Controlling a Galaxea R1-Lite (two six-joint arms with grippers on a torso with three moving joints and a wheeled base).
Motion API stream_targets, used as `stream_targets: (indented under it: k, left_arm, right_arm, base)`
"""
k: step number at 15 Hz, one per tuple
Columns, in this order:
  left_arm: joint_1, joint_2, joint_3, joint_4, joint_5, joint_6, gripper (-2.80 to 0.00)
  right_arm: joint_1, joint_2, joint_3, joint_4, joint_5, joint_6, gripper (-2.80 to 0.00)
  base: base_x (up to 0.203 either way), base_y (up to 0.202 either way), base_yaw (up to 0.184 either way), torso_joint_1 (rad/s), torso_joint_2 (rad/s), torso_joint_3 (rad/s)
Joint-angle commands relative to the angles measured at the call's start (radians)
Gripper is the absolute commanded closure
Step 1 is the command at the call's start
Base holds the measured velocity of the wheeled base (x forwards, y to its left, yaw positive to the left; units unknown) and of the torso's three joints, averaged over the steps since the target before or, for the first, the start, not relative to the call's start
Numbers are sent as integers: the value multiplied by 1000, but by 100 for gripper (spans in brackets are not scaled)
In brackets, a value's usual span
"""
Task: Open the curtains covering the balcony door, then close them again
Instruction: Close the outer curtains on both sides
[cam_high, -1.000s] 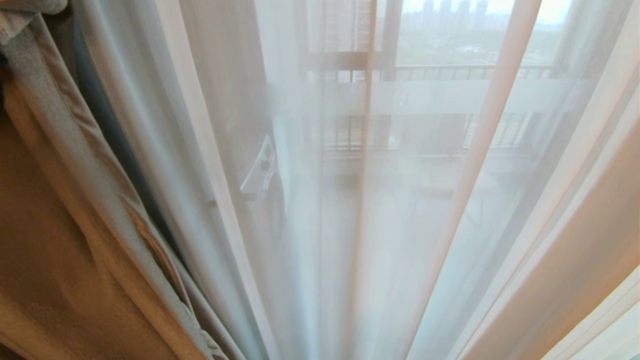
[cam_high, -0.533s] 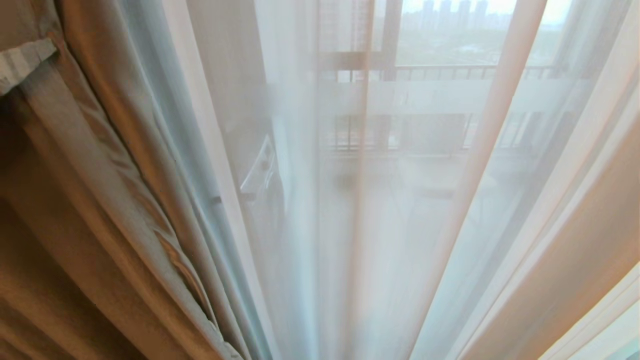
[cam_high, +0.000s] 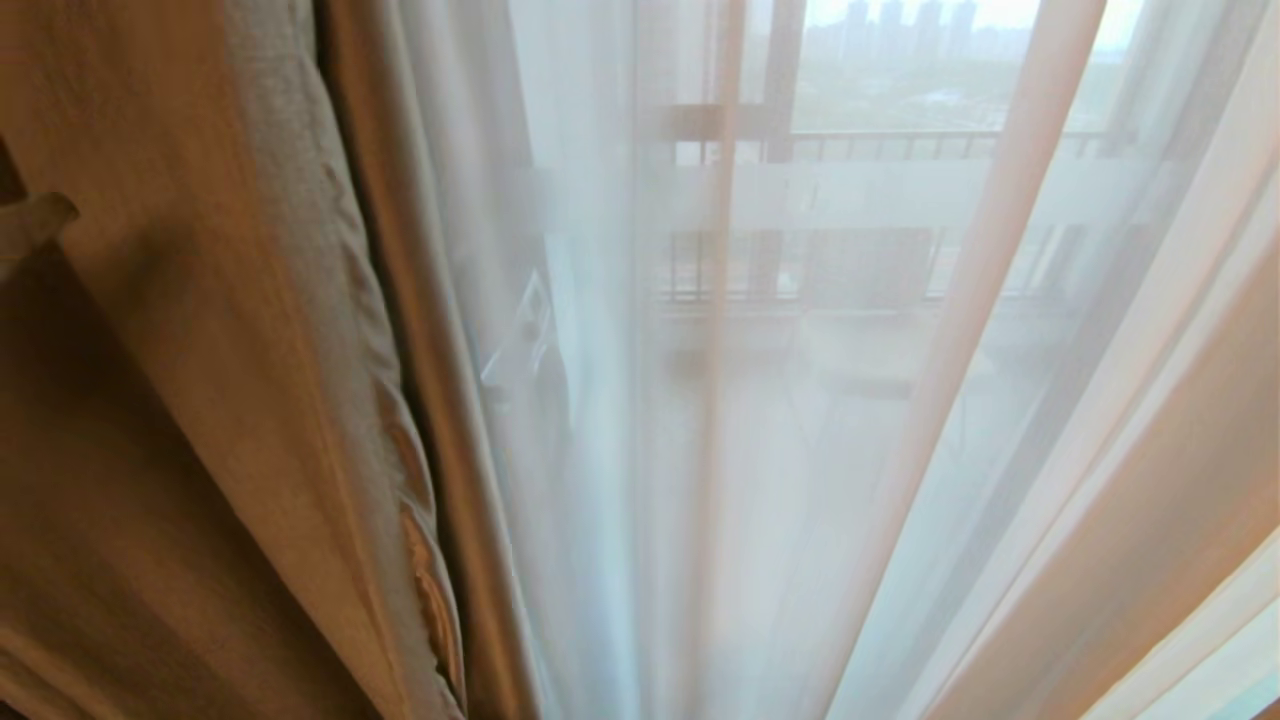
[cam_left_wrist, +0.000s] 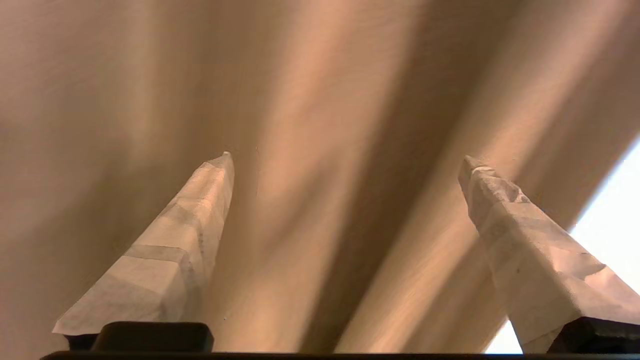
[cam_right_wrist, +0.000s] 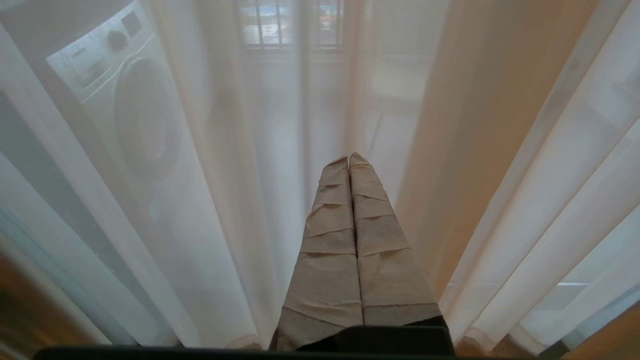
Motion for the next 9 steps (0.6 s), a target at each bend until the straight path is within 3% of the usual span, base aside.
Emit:
stream_targets:
  k: [1, 6, 7, 9]
  left_arm:
    - [-2, -118, 21, 71, -13, -2, -280]
    - [-3, -186, 44, 121, -15, -1, -280]
    - [-3, -194, 46, 121, -15, -2, 0]
    - [-3, -202, 50, 122, -17, -2, 0]
  right_arm:
    - [0, 2, 0, 0, 1, -1, 0]
    - [0, 2, 0, 0, 1, -1, 0]
    - [0, 2, 0, 0, -1, -1, 0]
    - [0, 2, 0, 0, 0, -1, 0]
  base:
    - [0, 0, 0, 0, 0, 0]
    - [0, 0, 0, 0, 0, 0]
    - [0, 0, 0, 0, 0, 0]
    - [0, 0, 0, 0, 0, 0]
